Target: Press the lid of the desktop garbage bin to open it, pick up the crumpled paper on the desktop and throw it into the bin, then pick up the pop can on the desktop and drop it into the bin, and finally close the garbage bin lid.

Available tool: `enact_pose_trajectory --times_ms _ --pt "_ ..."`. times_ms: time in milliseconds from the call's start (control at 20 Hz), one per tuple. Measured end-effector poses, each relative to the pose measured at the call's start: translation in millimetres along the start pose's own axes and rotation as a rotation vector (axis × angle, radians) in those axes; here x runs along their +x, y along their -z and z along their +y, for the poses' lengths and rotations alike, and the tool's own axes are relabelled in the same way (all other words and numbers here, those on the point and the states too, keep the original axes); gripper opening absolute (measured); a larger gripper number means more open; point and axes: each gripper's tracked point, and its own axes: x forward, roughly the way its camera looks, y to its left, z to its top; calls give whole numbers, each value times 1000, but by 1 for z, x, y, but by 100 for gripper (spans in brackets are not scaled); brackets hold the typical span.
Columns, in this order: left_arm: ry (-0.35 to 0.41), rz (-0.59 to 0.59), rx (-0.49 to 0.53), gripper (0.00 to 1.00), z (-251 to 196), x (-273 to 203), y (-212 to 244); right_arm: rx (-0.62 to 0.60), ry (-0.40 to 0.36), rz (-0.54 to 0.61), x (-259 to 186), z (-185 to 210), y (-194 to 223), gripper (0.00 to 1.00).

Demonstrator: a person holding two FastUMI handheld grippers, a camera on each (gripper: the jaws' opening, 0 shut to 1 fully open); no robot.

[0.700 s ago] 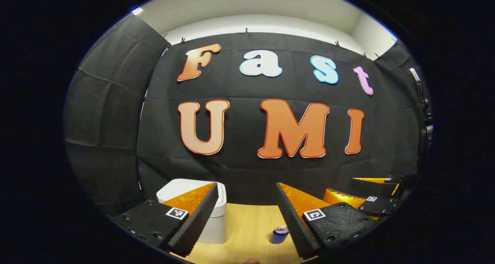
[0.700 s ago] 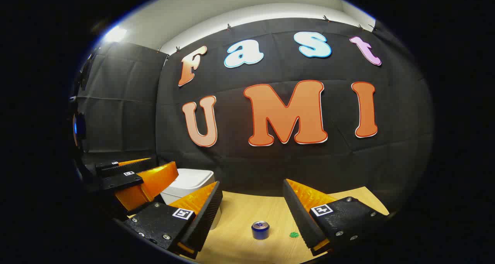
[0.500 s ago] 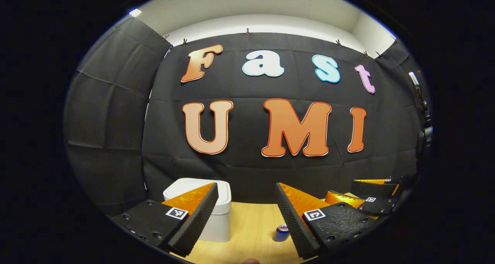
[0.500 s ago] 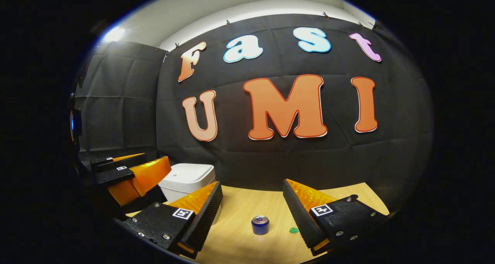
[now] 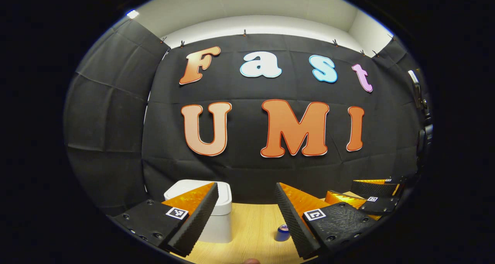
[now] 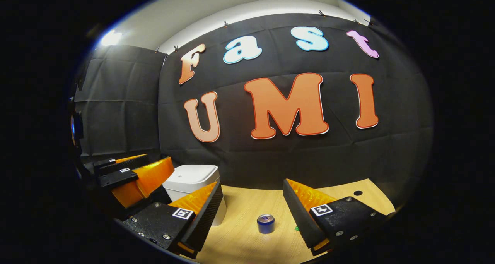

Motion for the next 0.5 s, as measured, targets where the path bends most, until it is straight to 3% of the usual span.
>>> enact_pose_trajectory --times_ms 100,500 --pt "9 0 -2 89 -4 3 0 -2 19 -20 1 -6 -7 94" --pt "24 -5 6 95 -13 18 0 -8 71 -19 -2 -23 -5 94"
